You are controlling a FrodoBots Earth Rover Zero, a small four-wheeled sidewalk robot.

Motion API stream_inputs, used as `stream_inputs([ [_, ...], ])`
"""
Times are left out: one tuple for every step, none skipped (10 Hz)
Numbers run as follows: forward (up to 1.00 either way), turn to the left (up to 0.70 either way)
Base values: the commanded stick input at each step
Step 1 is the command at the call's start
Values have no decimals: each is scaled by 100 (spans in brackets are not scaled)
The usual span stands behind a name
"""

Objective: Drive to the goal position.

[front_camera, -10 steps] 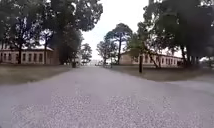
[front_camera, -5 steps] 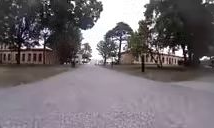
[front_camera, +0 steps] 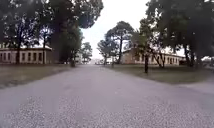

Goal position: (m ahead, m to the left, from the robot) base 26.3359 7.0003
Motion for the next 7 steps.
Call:
stream_inputs([
  [85,0],
  [85,0],
  [85,0],
  [85,0],
  [85,0],
  [85,0],
  [85,0],
])
